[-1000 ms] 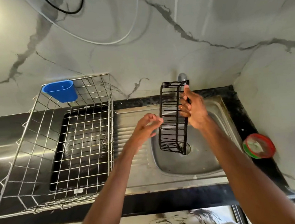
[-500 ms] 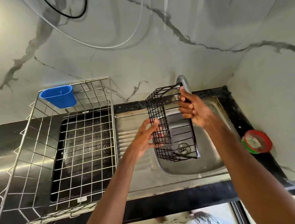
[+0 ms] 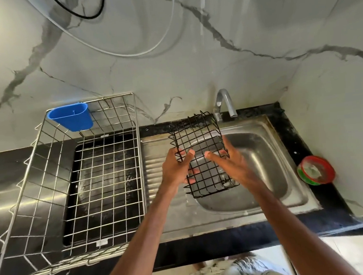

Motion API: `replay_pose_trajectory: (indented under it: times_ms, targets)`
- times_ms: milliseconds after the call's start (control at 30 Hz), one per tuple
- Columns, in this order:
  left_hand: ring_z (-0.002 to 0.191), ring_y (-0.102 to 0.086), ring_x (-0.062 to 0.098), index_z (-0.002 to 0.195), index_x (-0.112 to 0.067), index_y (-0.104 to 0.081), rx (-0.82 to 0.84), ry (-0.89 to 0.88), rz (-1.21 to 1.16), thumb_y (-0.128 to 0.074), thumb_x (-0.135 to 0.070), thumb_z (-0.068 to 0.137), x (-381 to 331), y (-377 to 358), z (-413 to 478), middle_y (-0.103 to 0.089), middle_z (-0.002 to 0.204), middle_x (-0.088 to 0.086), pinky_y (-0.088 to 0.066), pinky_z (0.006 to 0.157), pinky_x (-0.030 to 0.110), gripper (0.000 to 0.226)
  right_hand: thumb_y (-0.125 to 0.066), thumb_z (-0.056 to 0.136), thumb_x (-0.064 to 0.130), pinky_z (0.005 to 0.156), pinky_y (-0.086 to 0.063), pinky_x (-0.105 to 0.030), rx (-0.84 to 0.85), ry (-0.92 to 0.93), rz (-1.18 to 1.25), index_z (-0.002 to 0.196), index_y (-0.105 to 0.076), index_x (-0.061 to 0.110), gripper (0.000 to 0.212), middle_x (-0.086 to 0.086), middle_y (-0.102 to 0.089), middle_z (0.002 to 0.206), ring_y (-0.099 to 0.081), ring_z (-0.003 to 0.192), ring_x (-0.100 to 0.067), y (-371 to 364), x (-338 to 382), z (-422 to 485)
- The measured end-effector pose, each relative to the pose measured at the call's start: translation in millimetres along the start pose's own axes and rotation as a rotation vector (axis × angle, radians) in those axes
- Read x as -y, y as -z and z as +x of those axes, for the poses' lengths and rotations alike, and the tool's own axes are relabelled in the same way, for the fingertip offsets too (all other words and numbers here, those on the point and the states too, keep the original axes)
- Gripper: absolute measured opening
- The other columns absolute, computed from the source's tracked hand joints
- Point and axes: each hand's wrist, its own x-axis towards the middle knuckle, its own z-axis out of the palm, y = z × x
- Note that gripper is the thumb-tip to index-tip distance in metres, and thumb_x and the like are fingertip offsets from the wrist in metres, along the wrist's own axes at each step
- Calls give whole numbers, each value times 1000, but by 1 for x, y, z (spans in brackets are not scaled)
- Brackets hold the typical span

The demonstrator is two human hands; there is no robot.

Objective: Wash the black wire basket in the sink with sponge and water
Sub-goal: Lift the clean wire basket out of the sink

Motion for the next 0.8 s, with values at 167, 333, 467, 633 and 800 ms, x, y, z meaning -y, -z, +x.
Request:
replay_pose_trajectory:
  times_ms: [167,333,467,633,800]
  targets:
    - [79,-79,23,127,-20,-51,2,-135,15,-69,-23,98,-32,6,-5,-65,129,9,-65,63,47,34,-62,87,65,112,-36,-49,-104,162,39,158,-20,38,87,-6,-35,161,-47,136,-22,14,22,7]
    - [73,-79,24,127,-18,-56,-70,-306,32,-72,-24,97,-74,5,-17,-68,123,-1,-65,61,50,35,-65,85,65,106,-47,-42,-241,309,74,152,-36,36,79,2,-52,147,-59,122,-18,41,49,20]
    - [64,-77,17,130,-13,-58,-124,-224,157,-74,-21,96,-49,-17,-14,-69,124,8,-62,49,38,38,-65,90,56,96,-48,-24,-153,160,40,156,-28,36,79,0,-47,153,-51,135,-29,24,12,27]
    - [61,-75,6,118,-21,-55,-130,-256,176,-71,-21,98,-36,-25,-19,-66,110,-8,-59,46,29,26,-70,90,49,68,-57,-21,-206,221,85,151,-38,38,70,-5,-68,101,-67,81,-8,37,0,20]
    - [66,-77,18,117,-13,-60,-162,-201,224,-72,-23,97,-34,-36,-17,-70,119,5,-65,56,47,25,-69,89,53,90,-55,-33,-119,123,57,152,-35,40,73,-11,-61,138,-65,114,-21,35,-6,24]
